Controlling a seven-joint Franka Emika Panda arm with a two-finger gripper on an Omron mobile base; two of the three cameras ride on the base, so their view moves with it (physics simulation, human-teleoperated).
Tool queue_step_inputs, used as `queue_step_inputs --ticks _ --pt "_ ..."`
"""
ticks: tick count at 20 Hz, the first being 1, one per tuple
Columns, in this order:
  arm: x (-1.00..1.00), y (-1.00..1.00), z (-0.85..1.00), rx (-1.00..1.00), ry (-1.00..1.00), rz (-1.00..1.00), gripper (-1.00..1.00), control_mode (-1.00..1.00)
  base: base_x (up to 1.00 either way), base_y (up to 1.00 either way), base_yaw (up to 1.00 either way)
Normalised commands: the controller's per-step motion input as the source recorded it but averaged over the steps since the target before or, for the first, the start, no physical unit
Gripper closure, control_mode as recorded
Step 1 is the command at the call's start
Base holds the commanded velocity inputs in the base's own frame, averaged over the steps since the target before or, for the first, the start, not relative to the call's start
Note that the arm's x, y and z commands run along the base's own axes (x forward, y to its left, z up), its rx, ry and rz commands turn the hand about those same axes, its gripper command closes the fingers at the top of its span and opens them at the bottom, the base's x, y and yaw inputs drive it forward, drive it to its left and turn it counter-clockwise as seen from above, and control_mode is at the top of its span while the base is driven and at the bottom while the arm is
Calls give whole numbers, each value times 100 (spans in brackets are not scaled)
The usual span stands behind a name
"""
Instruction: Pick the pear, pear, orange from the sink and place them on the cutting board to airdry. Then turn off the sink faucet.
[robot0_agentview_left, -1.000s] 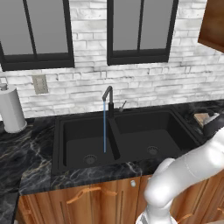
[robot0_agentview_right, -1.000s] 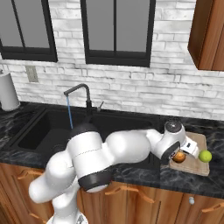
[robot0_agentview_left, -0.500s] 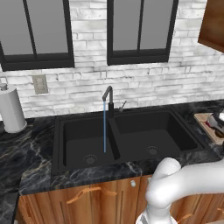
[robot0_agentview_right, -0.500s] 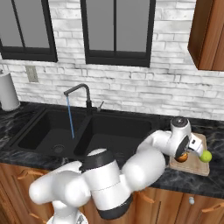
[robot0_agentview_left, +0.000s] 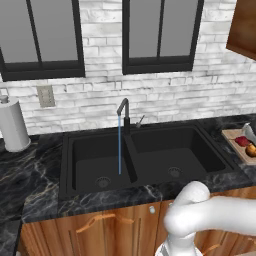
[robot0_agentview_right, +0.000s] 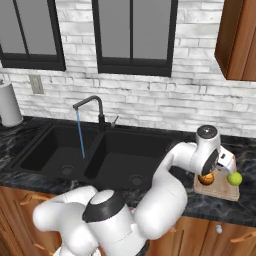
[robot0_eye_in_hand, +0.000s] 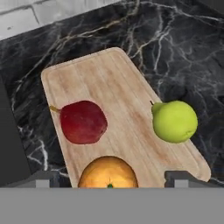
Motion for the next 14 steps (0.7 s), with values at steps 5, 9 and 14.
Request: queue_step_inputs --ticks 5,9,14 --pt "-60 74 15 -8 -6 9 -100 -100 0 0 0" --pt "-67 81 24 -13 -20 10 -100 -100 0 0 0" --pt "-41 32 89 -1 -21 5 -100 -100 0 0 0"
